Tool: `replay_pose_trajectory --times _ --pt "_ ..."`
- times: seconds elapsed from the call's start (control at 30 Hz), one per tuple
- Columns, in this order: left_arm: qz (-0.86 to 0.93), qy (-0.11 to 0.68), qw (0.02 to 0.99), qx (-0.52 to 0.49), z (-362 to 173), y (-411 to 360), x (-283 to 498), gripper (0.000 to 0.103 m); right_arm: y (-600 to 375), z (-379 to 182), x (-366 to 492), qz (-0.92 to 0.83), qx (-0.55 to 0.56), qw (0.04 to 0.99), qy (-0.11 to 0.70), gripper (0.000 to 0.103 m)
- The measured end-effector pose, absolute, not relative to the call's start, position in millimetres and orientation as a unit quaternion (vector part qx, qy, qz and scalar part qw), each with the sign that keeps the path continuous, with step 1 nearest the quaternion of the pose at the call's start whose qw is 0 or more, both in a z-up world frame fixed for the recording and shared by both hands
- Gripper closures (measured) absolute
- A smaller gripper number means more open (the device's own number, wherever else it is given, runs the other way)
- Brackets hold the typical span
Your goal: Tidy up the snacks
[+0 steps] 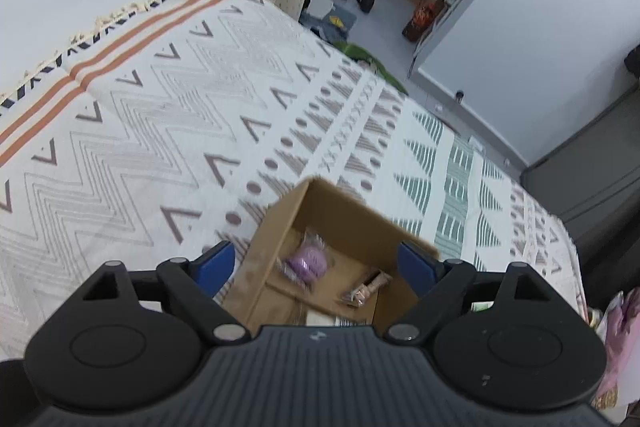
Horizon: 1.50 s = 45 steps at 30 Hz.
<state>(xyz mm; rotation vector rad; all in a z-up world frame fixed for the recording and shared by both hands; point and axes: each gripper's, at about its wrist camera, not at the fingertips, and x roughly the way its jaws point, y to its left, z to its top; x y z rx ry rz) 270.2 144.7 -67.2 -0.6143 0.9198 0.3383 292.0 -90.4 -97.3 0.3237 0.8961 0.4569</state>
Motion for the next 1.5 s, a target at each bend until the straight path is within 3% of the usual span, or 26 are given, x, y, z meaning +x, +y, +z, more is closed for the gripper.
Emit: replay_pose_trajectory --times 0.13,0.37,0.43,0.73,1.5 --pt "0.152 0.437 0.843 -0.273 -59 132 262 0.012 -105 -92 281 0.204 0.150 0.872 0.420 0.021" --pt "0.137 0.436 0.852 -0.255 -51 103 247 0.007 -135 -76 264 0.188 0.132 0.886 0.403 0.008" --pt "0.134 0.439 0.856 -0.239 -48 93 245 0.001 -144 -74 261 0.185 0.132 0.889 0.398 0.006" --pt "0.111 0.435 0.869 -0.207 -35 55 236 0.000 -179 -75 246 0.163 0.142 0.899 0.381 0.000" --pt "0.068 0.448 0.882 -0.127 -36 -39 229 0.000 -282 -104 220 0.122 0.167 0.901 0.382 0.000"
